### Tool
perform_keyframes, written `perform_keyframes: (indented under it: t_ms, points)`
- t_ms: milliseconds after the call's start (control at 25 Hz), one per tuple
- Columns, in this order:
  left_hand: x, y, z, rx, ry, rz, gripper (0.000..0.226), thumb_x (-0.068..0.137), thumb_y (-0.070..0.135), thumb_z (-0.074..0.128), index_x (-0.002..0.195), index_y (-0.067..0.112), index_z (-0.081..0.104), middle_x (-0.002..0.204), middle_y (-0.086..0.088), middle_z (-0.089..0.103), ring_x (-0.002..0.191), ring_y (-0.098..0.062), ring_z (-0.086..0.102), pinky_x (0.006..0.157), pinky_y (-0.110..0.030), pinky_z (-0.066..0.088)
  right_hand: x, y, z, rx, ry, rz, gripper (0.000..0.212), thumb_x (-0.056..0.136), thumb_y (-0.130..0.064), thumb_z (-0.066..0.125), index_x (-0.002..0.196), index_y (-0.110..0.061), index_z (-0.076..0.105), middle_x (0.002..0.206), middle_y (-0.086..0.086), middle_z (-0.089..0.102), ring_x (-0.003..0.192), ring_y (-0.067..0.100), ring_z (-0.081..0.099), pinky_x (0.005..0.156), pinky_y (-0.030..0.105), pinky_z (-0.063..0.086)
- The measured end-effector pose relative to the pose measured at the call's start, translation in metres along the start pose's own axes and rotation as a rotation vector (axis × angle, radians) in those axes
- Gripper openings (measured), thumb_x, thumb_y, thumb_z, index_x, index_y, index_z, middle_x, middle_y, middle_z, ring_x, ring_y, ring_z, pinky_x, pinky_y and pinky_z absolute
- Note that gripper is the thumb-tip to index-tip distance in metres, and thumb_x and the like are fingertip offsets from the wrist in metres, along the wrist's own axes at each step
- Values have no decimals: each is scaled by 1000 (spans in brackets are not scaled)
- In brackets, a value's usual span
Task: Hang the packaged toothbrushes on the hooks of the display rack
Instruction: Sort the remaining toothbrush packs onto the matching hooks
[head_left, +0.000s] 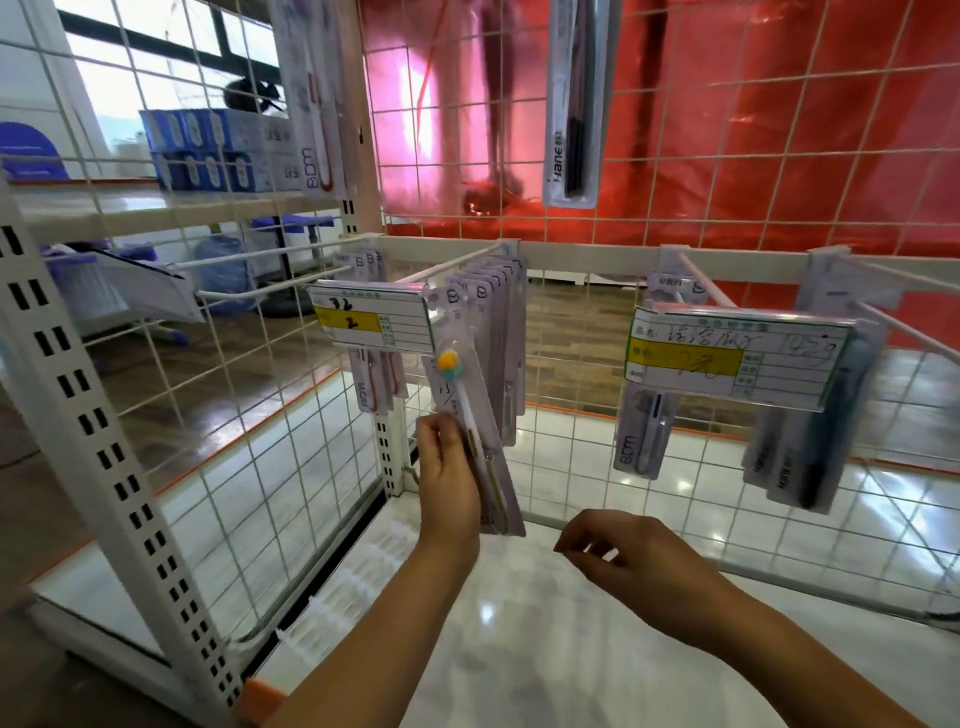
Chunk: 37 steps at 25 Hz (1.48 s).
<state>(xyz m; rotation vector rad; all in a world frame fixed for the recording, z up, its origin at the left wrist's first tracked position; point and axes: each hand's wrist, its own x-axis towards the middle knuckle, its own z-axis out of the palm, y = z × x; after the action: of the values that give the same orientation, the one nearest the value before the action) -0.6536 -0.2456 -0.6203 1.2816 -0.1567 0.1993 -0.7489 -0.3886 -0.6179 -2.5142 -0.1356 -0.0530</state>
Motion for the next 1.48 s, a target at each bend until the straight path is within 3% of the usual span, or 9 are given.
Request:
perform_keyframes:
  t_ms: [400,520,600,680,760,880,1080,1200,1480]
  points:
    - [31,-6,-10,190,-43,28,21,97,43,34,91,28,48,89,0,61,81,-17,61,64,-28,47,-6,27,-12,-86,20,57,14,94,-28,52,95,-42,55,100,-22,57,90,-3,56,84,15,50]
    - [17,-22,-23,117,8,-80,17,95,30,48,107,22,41,96,1,57,86,-16,57,79,-33,46,-21,38,-23,-117,72,93,12,94,-27,52,101,-35,57,97,-19,56,88,-1,55,78,12,48]
    - [-4,-47,-30,321,89,-200,31,90,20,59,114,12,41,103,-5,54,99,-24,56,89,-41,44,-38,49,-33,-147,84,123,10,94,-28,51,100,-35,55,98,-18,56,88,0,56,73,10,47]
    - [-29,-67,-26,696,-162,-260,34,85,17,66,112,13,45,110,-8,54,111,-29,54,97,-42,43,-54,60,-43,-170,57,194,12,94,-31,52,105,-33,55,103,-16,56,92,0,55,76,11,46]
    - [-56,-59,4,969,-642,-200,34,85,28,65,111,25,44,114,0,53,116,-18,52,100,-32,41,-77,71,-59,-172,24,288,18,93,-32,54,111,-31,56,111,-11,57,99,5,55,86,17,48]
    - [-90,-21,72,1046,-1023,-1,36,89,41,55,122,32,44,123,10,51,111,-7,48,95,-19,39,-119,83,-90,-189,63,378,14,91,-34,55,105,-37,54,112,-11,55,101,7,54,89,22,46]
    - [-140,35,175,1129,-1228,331,33,89,48,47,119,36,48,123,9,54,113,-10,48,94,-26,40,-186,85,-154,-263,218,483,23,91,-34,54,113,-28,57,109,-10,55,103,8,55,88,21,43]
    - [-164,64,219,1055,-1216,417,32,90,46,46,118,32,52,121,6,58,111,-15,53,92,-29,44,-213,79,-190,-275,339,508,22,92,-33,54,114,-29,57,111,-12,58,98,6,57,85,20,45]
    - [-161,75,269,968,-1127,333,24,93,44,46,111,30,55,112,9,62,98,-11,57,87,-30,49,-233,86,-207,-269,343,536,26,94,-31,52,118,-23,56,118,-4,61,97,8,57,85,21,47]
